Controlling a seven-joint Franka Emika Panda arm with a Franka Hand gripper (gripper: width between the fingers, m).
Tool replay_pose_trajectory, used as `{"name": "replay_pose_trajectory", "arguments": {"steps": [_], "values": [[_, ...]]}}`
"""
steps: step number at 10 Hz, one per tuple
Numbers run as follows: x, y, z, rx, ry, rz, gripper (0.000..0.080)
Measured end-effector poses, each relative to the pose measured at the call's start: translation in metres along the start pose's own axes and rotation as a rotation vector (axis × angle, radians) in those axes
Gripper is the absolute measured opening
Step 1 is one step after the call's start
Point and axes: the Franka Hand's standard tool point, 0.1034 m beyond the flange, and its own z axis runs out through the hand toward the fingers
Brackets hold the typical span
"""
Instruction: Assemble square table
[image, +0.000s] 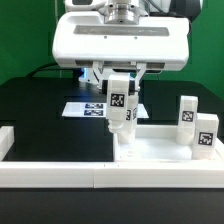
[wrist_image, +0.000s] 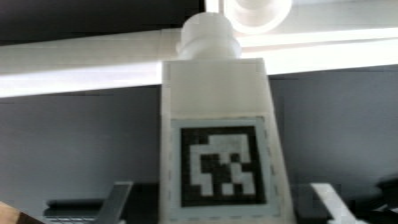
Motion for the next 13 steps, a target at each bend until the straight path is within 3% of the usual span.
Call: {"name": "replay_pose_trajectory", "arguments": {"steps": [2,4,8,13], "values": [[0.006,0.005,0.005,0.015,0.008,0.010,0.0288],[0.000,-0.015,0.016,0.028,-0.002,0.036,0.0288],[-0.011,-0.029,0.027,0.037,-0.024,0.038,0.0288],[-0.016,-0.029,0.030,0.036,-0.032,0.034,0.0288]]}}
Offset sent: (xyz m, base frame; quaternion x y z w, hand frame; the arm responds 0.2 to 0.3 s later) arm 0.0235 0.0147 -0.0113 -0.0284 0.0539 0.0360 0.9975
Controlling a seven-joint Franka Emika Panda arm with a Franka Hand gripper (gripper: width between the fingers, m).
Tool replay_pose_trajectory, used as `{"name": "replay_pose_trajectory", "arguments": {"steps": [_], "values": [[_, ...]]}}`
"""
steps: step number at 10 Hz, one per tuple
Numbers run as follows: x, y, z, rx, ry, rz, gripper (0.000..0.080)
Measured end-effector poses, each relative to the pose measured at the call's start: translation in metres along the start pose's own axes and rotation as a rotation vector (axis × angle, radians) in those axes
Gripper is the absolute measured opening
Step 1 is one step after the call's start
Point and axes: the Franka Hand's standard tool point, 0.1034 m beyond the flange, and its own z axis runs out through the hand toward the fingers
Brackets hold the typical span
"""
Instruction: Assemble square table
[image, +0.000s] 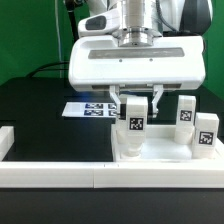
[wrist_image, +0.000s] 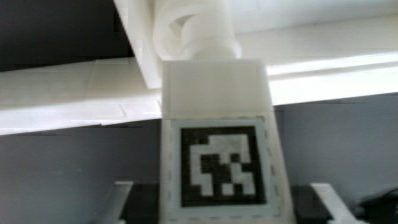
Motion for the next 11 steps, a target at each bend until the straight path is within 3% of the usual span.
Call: {"name": "replay_pose_trajectory", "arguments": {"steps": [3,11], "values": [[-0.0011,0.0060,0.0008,-0.007,-0.003,0.003,0.0288],[-0.0070,0.0011,0.0088,-0.009,0.003,0.006,0.0288]]}}
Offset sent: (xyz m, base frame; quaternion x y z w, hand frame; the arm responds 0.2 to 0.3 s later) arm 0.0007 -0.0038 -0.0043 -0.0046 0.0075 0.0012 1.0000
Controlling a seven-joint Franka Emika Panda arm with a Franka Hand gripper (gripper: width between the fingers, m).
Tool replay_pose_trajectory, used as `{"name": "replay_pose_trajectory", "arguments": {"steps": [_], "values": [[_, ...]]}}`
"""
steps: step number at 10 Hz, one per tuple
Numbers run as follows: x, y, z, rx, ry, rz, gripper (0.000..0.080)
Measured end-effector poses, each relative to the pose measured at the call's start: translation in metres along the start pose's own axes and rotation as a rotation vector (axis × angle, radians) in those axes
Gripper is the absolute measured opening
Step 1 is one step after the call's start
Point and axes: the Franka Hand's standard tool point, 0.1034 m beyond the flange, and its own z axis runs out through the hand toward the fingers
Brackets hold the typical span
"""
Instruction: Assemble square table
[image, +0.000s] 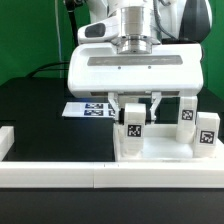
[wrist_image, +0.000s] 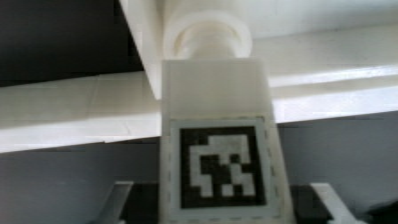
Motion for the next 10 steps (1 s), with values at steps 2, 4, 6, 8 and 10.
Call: {"name": "replay_pose_trajectory", "arguments": {"steps": [2,4,6,8,10], "values": [[-0.0001,-0.0011,-0.0001,0.001,0.000,0.000,0.0288],[0.0006,-0.0009,0.0001,0.004,-0.009,0.001,0.0288],[-0.0018,-0.0014,0.0011,0.006,-0.021,0.001,0.0299],[-0.0020,-0.0014,0.0013,0.006,-0.021,0.001,0.0501],[-0.0022,-0.0014,0.0013,0.006,-0.022,0.001,0.0643]]}}
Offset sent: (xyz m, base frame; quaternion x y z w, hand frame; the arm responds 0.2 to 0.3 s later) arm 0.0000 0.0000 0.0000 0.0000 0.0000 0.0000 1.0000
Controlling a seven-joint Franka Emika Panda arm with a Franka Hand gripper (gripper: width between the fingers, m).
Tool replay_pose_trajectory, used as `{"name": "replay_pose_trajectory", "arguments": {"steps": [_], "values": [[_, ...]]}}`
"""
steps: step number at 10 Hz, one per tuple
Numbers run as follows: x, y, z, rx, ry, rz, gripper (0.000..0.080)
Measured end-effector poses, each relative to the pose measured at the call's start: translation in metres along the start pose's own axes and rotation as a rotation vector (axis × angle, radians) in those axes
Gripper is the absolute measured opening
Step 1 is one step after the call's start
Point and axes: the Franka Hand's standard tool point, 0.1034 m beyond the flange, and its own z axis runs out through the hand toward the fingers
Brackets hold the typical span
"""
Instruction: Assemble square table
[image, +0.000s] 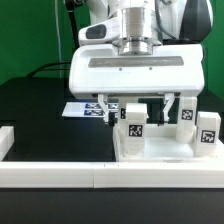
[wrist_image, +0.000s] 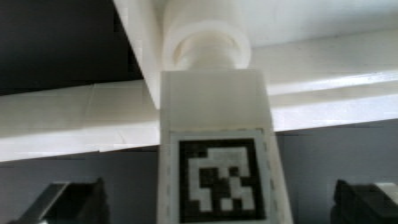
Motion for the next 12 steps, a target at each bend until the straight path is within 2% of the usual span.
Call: {"name": "replay_pose_trajectory", "arguments": {"steps": [6,8,9,10,12], "values": [[0.000,0.000,0.000,0.002,-0.009,0.001,0.0649],[0.012,-0.003,-0.012,0.033,-0.106,0.010,0.0649],[0.020,-0.001,-0.015,0.037,-0.106,0.014,0.0649],[0.022,0.000,-0.014,0.039,-0.114,0.018,0.0649],[0.016,-0.003,-0.009,0.077,-0.271,0.026,0.0649]]}}
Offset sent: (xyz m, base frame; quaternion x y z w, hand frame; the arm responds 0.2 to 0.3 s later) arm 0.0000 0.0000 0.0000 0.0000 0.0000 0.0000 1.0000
